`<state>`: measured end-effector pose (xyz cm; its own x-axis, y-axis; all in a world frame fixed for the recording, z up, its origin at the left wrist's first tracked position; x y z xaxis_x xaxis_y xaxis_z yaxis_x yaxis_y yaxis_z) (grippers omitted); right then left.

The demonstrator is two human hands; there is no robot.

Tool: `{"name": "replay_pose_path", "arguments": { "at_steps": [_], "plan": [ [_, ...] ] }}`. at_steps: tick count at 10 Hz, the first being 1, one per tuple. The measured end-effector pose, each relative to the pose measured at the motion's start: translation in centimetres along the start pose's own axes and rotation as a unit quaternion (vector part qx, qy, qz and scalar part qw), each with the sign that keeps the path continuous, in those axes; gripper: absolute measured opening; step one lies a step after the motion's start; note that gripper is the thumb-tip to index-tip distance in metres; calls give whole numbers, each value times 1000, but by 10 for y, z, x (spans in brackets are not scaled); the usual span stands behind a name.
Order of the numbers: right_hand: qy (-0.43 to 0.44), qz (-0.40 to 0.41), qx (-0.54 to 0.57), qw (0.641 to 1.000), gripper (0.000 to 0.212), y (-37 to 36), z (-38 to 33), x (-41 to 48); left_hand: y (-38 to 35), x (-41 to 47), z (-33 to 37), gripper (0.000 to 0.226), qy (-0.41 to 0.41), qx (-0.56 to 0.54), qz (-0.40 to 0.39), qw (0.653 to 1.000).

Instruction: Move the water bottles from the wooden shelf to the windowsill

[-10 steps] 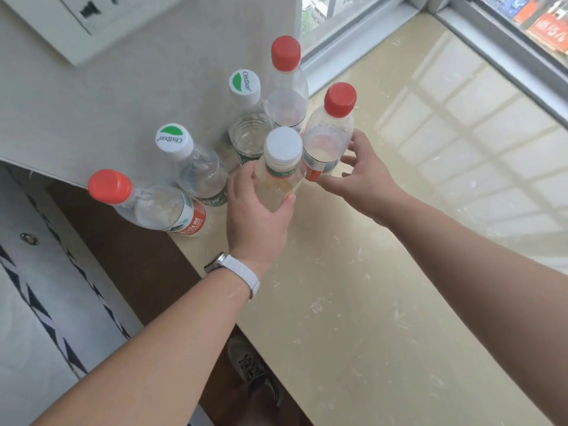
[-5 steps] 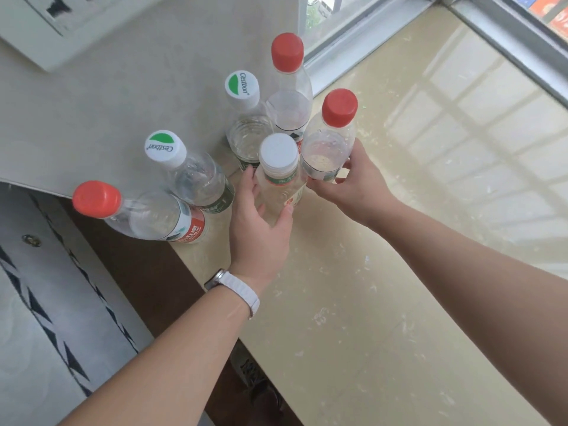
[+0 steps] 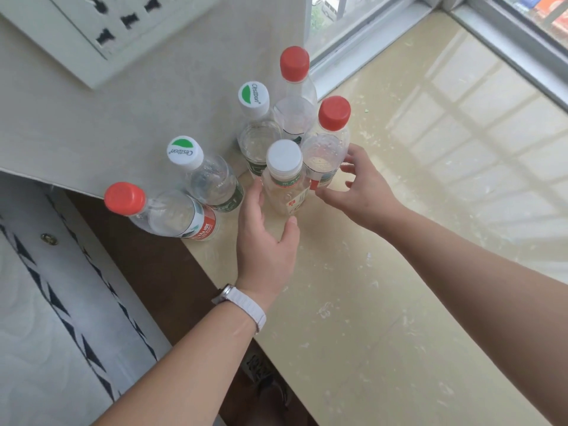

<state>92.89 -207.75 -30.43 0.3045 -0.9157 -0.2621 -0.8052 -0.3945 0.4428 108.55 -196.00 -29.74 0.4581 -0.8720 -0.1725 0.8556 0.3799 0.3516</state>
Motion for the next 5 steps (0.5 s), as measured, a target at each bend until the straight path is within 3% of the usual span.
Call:
{"name": "replay_pose_path", "arguments": {
  "at_steps": [1,2,3,5],
  "plan": [
    [-13,2,-21,1000,84,17,-12,-14,13,-14,17,74,9,20,-15,1000],
    [-14,13,-34,999,86,42,-36,-36,34,-29,46,69,-16,64,-31,997],
    [5,28,-49,998,75,67,-70,-57,59,-39,86,60,-92,134,-27,986],
    [110,21,-162,980,60,107,-158,-96,109,-51,165,59,-142,202,-25,969]
  ]
}}
Point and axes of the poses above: each hand's wrist, its own x-axis towards the middle knuckle, its own y-axis out of the back of the hand, z = x × y, the point moved 2 cm from there along x, towards the middle knuckle, and after that the axes turned 2 degrees about y, right-handed, at the moved point
